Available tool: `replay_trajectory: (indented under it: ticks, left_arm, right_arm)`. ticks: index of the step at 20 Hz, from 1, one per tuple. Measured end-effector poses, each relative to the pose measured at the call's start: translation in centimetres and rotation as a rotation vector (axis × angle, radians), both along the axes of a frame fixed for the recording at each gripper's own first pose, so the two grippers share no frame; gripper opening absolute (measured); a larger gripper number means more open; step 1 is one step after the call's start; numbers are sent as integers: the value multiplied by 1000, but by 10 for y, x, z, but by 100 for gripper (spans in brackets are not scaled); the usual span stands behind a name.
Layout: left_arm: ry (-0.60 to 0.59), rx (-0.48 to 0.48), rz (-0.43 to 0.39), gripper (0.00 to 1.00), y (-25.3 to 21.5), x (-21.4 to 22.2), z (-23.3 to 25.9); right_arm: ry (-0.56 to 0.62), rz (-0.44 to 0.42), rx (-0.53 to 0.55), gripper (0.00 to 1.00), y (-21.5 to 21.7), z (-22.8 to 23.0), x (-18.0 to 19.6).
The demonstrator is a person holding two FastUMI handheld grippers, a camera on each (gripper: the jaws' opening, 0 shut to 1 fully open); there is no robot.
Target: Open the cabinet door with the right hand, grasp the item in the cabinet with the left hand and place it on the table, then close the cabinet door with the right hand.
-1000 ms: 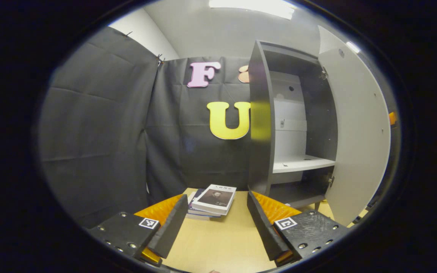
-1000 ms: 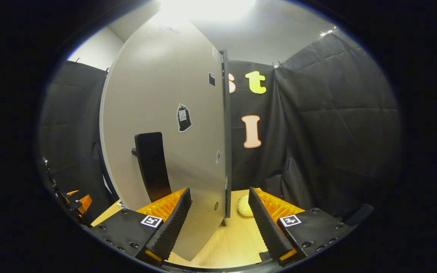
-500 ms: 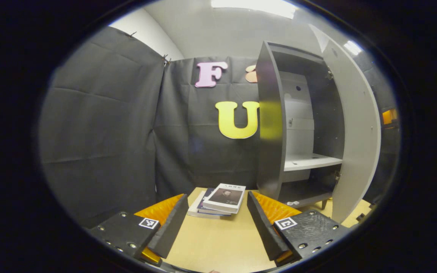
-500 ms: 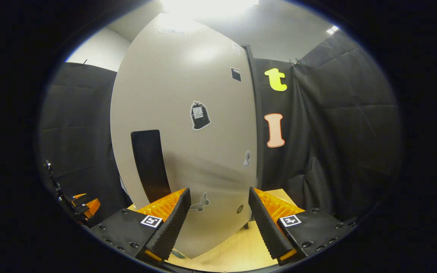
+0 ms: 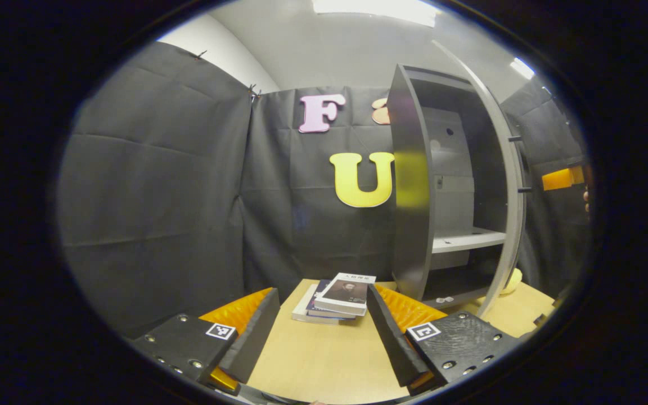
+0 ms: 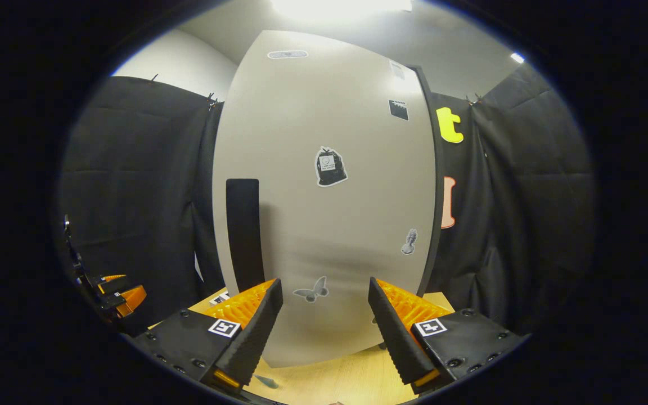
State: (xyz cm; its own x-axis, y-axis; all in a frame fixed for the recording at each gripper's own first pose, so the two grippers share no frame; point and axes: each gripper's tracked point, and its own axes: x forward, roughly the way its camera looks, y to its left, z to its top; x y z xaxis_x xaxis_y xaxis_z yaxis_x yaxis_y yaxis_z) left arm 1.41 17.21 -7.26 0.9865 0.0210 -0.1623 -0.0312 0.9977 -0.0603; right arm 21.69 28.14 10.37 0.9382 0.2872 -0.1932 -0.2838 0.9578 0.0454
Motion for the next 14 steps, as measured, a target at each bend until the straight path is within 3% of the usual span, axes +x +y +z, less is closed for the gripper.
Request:
replay_trajectory:
  ticks: [7,14]
  left_arm:
    - [-2,26,-1,92,-22,2,15]
    - [-49,78,-24,92,-90,18,52]
  right_arm:
    - [5,14,22,97,-16,-14,1]
    - [-6,-34,43,99,-90,-20,5]
